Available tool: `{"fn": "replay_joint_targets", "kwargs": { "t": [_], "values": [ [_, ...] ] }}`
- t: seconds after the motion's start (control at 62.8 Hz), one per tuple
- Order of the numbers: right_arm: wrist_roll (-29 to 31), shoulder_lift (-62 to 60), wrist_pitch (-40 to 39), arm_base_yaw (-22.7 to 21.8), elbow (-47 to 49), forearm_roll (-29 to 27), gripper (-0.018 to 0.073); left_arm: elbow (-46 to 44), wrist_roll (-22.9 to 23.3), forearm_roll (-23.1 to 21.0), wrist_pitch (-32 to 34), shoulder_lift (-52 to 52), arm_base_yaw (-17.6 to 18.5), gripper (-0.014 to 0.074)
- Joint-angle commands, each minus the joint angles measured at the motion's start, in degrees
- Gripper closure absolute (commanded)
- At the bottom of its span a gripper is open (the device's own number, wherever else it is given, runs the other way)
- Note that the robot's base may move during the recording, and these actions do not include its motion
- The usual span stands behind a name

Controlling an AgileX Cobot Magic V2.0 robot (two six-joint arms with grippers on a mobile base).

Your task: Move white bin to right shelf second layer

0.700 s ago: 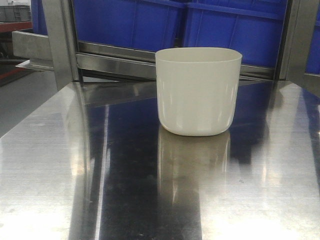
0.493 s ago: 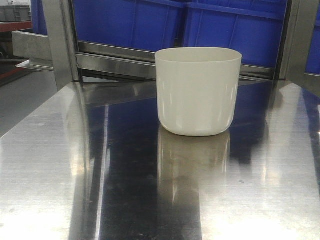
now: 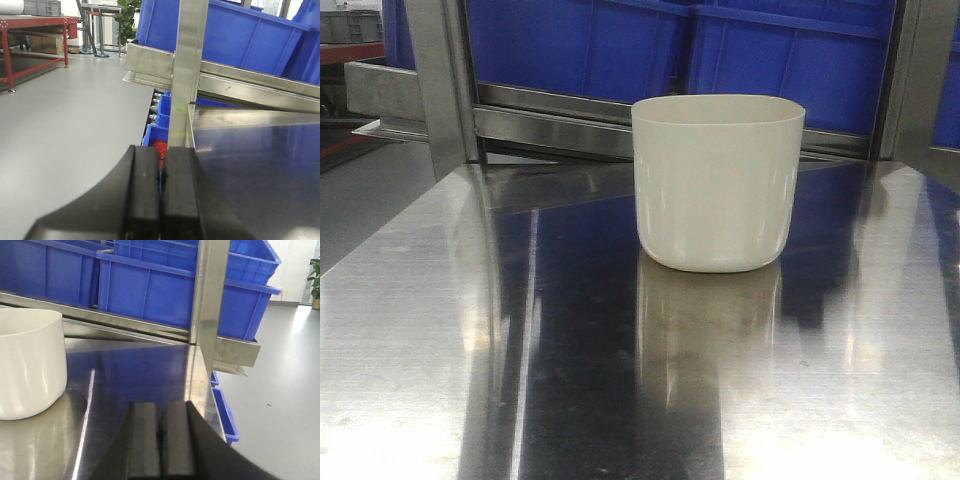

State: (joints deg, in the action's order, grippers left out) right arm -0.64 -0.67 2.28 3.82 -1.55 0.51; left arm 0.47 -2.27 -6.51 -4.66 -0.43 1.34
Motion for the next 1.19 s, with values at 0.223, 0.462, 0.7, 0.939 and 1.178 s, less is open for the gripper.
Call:
{"fn": "replay_joint_targets", "kwargs": {
  "t": [0.223,0.462,0.7,0.939,1.178],
  "values": [
    [0.1,3.6,16.1,0.0,15.5,0.2,0.0503,1.6,0.3,-0.1,5.0,-1.1,0.4,0.0512],
    [4.6,19.3,23.0,0.0,24.4,0.2,0.0503,1.6,0.3,-0.1,5.0,-1.1,0.4,0.0512],
    [12.9,33.9,20.5,0.2,29.0,-1.2,0.0503,1.6,0.3,-0.1,5.0,-1.1,0.4,0.0512],
    [8.2,46.9,23.7,3.0,35.1,0.0,0.0503,1.6,0.3,-0.1,5.0,-1.1,0.4,0.0512],
    [-5.2,60.7,31.4,11.3,46.2,3.8,0.0481,1.6,0.3,-0.1,5.0,-1.1,0.4,0.0512]
  ]
}}
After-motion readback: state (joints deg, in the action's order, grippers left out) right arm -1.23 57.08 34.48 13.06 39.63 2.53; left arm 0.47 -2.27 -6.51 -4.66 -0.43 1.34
